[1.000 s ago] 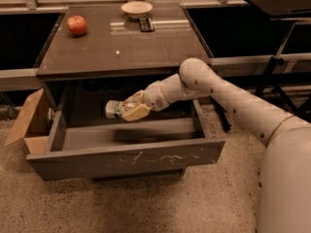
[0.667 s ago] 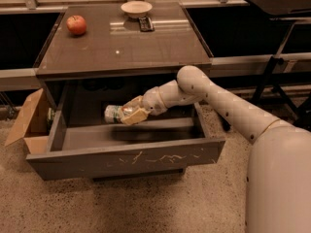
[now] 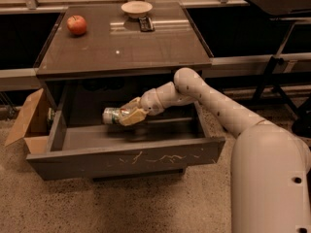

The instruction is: Place 7up can into top drawer

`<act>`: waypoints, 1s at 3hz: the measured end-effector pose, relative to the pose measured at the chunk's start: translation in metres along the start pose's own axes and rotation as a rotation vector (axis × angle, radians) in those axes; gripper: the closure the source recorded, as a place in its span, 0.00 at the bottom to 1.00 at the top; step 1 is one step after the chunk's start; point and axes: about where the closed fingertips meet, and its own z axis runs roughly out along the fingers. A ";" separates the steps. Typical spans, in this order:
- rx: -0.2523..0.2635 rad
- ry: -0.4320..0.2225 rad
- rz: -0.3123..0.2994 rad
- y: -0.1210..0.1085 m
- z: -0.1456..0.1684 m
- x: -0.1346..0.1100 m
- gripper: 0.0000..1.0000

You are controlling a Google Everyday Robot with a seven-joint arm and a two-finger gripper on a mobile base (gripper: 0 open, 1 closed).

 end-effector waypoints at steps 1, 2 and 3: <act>0.000 0.013 -0.023 -0.003 -0.003 -0.006 0.11; 0.028 0.033 -0.059 0.001 -0.015 -0.019 0.00; 0.066 0.048 -0.087 0.015 -0.031 -0.031 0.00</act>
Offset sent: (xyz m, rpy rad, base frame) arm 0.0053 -0.0127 0.0309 -0.0472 -0.0861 0.0032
